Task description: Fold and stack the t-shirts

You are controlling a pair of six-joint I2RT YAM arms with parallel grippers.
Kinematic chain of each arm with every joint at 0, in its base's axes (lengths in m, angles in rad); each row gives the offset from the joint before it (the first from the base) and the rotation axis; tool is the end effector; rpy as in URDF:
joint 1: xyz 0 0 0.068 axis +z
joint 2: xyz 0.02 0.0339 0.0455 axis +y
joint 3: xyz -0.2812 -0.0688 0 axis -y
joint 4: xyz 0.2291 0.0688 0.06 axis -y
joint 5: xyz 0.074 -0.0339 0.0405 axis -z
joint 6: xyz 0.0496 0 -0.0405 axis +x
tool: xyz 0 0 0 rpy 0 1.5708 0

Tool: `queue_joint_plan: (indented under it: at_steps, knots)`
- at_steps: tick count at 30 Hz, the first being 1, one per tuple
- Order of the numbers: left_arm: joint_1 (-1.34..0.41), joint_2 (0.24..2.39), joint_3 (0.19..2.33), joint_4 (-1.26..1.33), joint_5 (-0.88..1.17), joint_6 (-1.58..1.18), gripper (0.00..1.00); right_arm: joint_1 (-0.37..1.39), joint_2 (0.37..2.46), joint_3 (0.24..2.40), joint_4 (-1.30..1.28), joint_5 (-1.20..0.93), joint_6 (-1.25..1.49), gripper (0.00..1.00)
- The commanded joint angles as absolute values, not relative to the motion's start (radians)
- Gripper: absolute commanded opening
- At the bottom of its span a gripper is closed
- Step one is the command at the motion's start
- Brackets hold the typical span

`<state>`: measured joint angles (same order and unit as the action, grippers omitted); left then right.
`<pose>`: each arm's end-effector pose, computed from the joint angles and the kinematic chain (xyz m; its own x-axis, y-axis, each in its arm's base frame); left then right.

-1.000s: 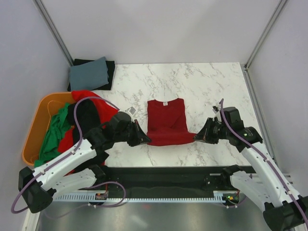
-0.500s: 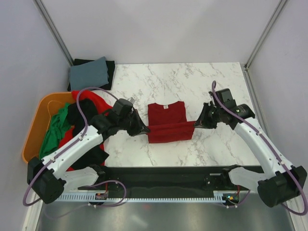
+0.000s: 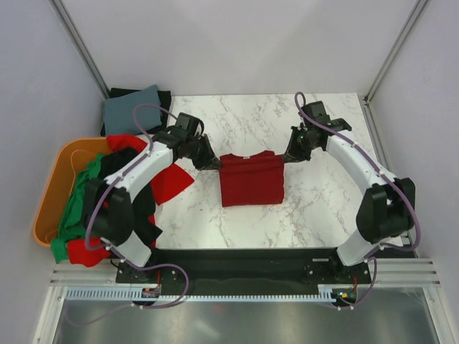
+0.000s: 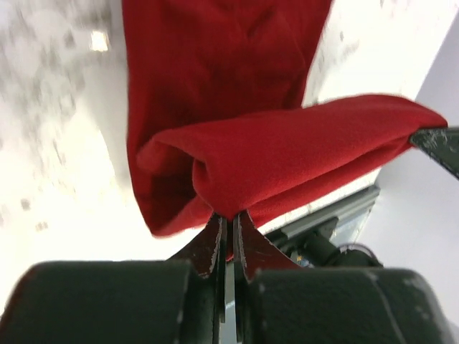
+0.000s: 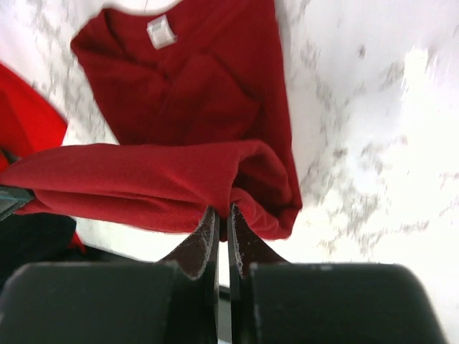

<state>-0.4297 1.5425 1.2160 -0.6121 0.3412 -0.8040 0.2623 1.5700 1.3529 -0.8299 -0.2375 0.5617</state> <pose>0.2837 -0.1482 0.2805 -0.9210 -0.3244 -0.2156 -0.1310 0.7793 -0.6128 0.3037 0.0936 0.2981 -0.9026 0.2937 -0.3148 0.1359 0.8882 0.4388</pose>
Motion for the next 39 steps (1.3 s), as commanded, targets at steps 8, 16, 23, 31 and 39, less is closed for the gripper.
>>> queue_joint_plan:
  at_steps: [8,16,23,31,39]
  knots:
    - [-0.293,2.072,1.627,-0.661,0.491,-0.652,0.26,0.183,2.029,1.797,-0.802,-0.192,0.463,0.48]
    - [-0.259,2.068,1.896,-0.87,0.376,-0.606,0.53,0.17,1.993,1.929,-0.844,-0.235,0.402,0.83]
    - [-0.421,1.818,1.712,-0.865,0.203,-0.595,0.39,0.192,1.625,1.311,-0.439,-0.604,0.532,0.79]
    - [-0.724,1.888,1.525,-0.643,0.282,-0.75,0.34,0.198,1.655,1.025,-0.357,-0.54,0.566,0.75]
    - [-0.712,1.93,1.196,-0.506,0.207,-0.776,0.28,0.186,1.681,0.836,-0.364,-0.379,0.532,0.74]
